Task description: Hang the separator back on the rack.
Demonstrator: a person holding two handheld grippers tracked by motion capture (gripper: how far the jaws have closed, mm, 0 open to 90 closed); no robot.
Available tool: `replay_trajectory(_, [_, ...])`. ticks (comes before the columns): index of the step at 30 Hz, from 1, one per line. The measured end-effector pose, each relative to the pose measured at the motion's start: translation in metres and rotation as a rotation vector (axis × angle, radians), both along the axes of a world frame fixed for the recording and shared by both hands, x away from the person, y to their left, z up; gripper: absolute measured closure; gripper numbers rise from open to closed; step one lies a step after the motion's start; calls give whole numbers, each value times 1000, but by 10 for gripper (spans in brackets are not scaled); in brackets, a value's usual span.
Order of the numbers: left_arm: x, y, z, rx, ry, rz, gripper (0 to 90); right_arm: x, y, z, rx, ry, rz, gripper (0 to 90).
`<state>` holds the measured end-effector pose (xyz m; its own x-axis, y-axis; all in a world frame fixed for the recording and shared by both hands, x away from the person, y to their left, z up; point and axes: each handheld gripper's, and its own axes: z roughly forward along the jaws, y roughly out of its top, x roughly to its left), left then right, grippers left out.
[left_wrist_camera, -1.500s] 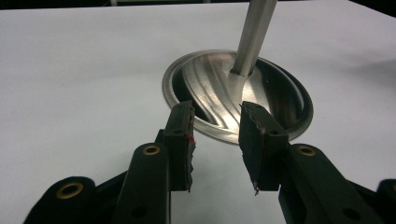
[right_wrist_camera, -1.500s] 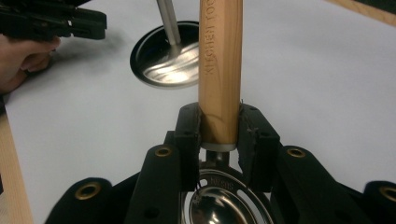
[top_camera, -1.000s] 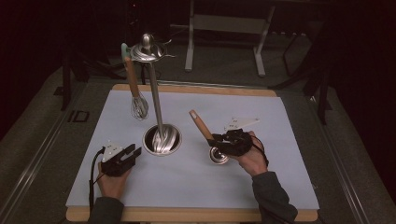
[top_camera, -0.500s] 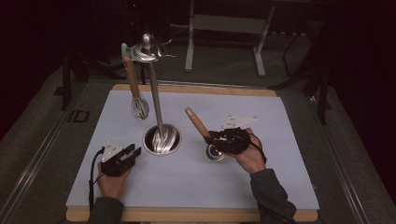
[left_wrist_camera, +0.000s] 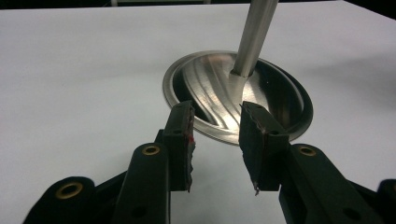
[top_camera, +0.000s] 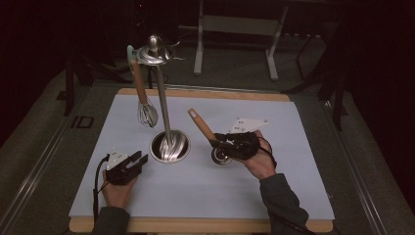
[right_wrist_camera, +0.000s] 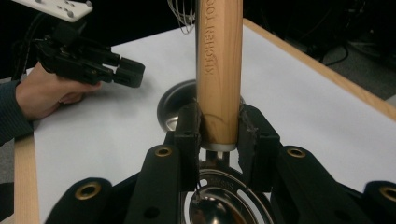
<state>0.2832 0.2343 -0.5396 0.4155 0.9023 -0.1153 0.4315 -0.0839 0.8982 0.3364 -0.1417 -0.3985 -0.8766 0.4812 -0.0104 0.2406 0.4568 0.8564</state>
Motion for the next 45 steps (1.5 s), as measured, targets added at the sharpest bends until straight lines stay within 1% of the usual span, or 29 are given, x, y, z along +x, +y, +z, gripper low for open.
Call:
replay_trajectory(3, [0, 0, 0, 2, 1, 0, 657, -1, 3, 6, 8, -23, 13, 709])
replay_trajectory(6, [0, 0, 0, 4, 1, -1, 656, -1, 6, 14, 21, -50, 22, 709])
replay_trajectory(12, [0, 0, 0, 4, 2, -1, 656, -6, 14, 37, 47, -117, 55, 708])
replay_trajectory(17, [0, 0, 0, 4, 2, -2, 656, -9, 21, 57, 78, -163, 72, 709])
replay_trajectory(24, [0, 0, 0, 3, 2, -2, 656, -11, 33, 84, 134, -210, 96, 709])
replay_trajectory(29, [0, 0, 0, 5, 2, -2, 656, -13, 43, 100, 144, -244, 108, 709])
replay_trajectory(32, [0, 0, 0, 5, 2, -2, 656, -13, 49, 108, 145, -257, 113, 708])
replay_trajectory(37, [0, 0, 0, 6, 2, -3, 656, -10, 58, 115, 141, -257, 108, 708])
replay_trajectory(41, [0, 0, 0, 4, 2, -4, 655, -4, 65, 113, 117, -251, 84, 708])
replay_trajectory(45, [0, 0, 0, 3, 3, -4, 655, 0, 69, 109, 112, -238, 65, 707])
